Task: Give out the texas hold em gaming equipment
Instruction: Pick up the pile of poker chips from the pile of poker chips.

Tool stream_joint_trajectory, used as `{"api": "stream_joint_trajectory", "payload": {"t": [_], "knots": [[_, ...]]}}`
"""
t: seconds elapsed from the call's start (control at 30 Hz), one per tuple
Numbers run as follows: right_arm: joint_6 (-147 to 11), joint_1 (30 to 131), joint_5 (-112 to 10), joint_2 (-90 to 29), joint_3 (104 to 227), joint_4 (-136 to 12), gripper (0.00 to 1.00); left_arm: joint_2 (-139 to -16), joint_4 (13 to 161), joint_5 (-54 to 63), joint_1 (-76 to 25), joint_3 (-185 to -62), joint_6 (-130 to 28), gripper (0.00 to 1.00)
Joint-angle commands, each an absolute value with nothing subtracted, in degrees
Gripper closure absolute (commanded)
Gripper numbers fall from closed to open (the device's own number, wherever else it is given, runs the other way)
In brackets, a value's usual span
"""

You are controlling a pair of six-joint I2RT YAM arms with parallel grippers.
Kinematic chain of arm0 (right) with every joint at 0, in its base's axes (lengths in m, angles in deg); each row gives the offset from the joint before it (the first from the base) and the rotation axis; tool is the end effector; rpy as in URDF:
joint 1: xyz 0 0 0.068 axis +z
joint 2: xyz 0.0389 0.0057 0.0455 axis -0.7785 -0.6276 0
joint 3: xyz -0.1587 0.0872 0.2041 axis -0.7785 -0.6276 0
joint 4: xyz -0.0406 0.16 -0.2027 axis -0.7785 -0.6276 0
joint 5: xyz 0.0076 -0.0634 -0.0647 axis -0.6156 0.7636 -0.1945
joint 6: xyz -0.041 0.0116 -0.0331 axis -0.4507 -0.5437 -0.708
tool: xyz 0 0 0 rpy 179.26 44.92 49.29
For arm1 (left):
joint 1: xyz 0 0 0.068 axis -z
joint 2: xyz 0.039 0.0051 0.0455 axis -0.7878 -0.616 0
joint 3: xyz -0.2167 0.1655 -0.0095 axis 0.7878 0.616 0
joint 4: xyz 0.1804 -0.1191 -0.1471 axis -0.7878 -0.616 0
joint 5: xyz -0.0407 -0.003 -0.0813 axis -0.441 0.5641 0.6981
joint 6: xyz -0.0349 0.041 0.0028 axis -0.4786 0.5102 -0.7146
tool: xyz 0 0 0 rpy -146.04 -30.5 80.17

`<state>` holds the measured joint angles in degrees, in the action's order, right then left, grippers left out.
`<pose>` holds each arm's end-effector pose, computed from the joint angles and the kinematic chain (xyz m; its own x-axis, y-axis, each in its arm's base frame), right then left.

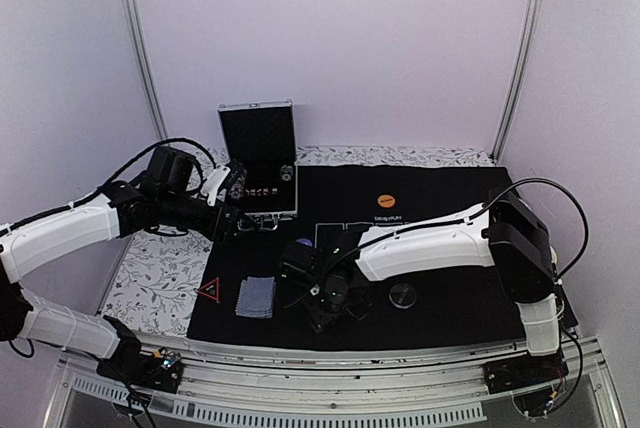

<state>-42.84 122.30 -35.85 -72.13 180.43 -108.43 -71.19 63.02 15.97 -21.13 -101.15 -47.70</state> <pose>0.1413 0.3991 0.1495 -0.7599 -0.6062 -0.2349 -0.6210 0.7837 -0.0136 0.2152 -0.1425 0.2641 -0.6573 0.2417 -0.7138 0.6146 0.7200 -0.3222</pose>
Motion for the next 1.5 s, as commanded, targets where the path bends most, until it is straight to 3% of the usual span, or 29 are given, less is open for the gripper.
{"api": "stream_joint_trajectory", "payload": {"t": [0.0, 0.83, 1.23, 1.47], "knots": [[-43.3, 122.7, -34.6, -74.4, 181.5, -109.7, 0.38, -71.8, 62.7, 17.2, -21.8, -100.4, -46.8, 0.30], [-43.9, 123.0, -29.4, -69.3, 181.8, -110.4, 0.96, -70.7, 61.6, 17.1, -22.0, -100.8, -46.3, 0.30], [-46.9, 120.5, -29.3, -64.1, 180.4, -109.5, 0.97, -70.6, 61.6, 17.2, -22.0, -100.7, -46.2, 0.30], [-54.3, 108.7, -29.5, -58.4, 178.6, -107.3, 0.97, -70.5, 60.6, 17.0, -22.0, -101.2, -45.7, 0.30]]}}
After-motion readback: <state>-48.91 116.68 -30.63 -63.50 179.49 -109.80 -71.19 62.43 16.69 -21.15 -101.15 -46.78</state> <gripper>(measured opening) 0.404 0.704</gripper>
